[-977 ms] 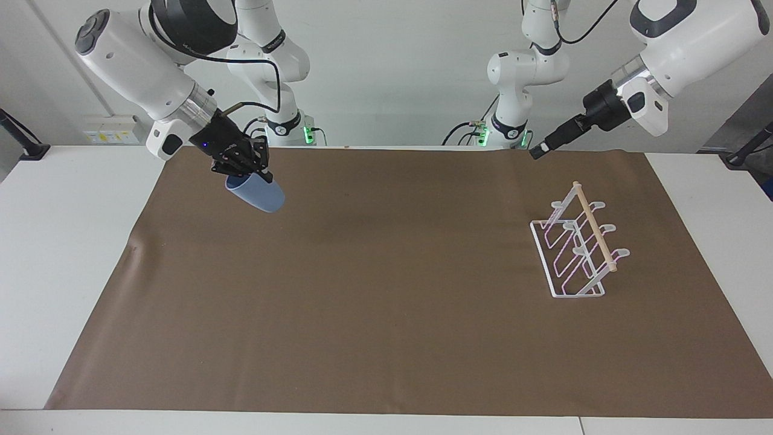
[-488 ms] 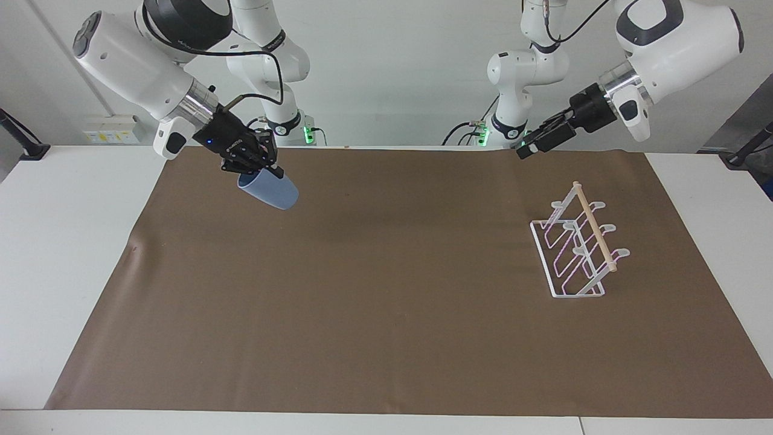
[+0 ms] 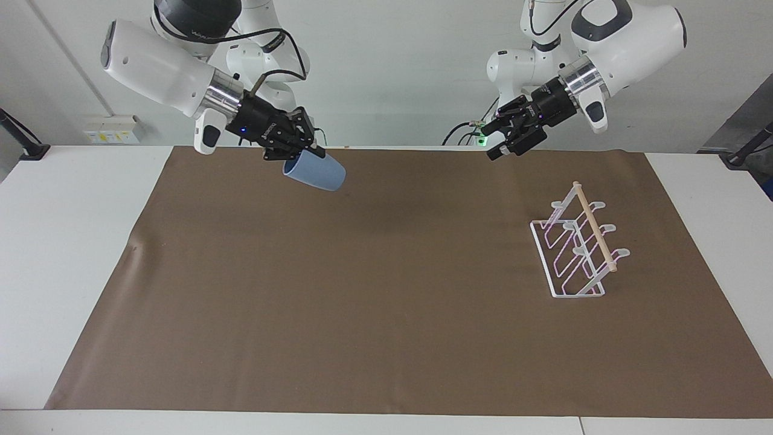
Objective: Hang cup on cup holder
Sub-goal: 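Carry the cup toward the left gripper while the left gripper approaches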
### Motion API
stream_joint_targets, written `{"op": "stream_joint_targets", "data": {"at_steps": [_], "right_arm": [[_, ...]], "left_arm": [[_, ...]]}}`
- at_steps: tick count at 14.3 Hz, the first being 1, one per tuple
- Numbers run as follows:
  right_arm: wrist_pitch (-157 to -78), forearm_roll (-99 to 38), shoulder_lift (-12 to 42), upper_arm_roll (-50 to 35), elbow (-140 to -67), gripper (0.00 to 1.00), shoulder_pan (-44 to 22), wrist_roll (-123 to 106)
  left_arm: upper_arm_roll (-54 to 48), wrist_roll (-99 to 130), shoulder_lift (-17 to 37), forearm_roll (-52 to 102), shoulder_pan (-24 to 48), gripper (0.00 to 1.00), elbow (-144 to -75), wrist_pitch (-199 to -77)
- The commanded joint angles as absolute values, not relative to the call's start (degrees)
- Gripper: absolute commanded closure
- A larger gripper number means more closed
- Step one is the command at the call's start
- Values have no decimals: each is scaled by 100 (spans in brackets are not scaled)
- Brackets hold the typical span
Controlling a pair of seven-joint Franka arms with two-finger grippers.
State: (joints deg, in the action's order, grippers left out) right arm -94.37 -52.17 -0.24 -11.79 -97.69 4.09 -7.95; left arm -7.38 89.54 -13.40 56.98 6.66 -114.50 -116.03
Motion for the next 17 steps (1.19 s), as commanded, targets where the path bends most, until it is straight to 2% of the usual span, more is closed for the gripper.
{"op": "stream_joint_targets", "data": {"at_steps": [1, 7, 12, 17], "right_arm": [[-9764, -5589, -246, -1510, -10063, 100, 483, -774], [-10555, -5748, -255, -2267, -10099, 100, 483, -229], [-11240, -5757, -255, -2777, -10099, 100, 483, 228], [-11846, -5915, -246, -3146, -10099, 100, 483, 535]], "left_arm": [[-686, 9781, -1441, 5862, 1010, 0, -11680, -12285], [-694, 9993, -1520, 5871, 1573, 0, -11865, -12375], [-888, 9993, -1529, 5854, 1591, 0, -11883, -12393], [-1002, 9932, -1731, 5854, 1600, 0, -12322, -12744]]}}
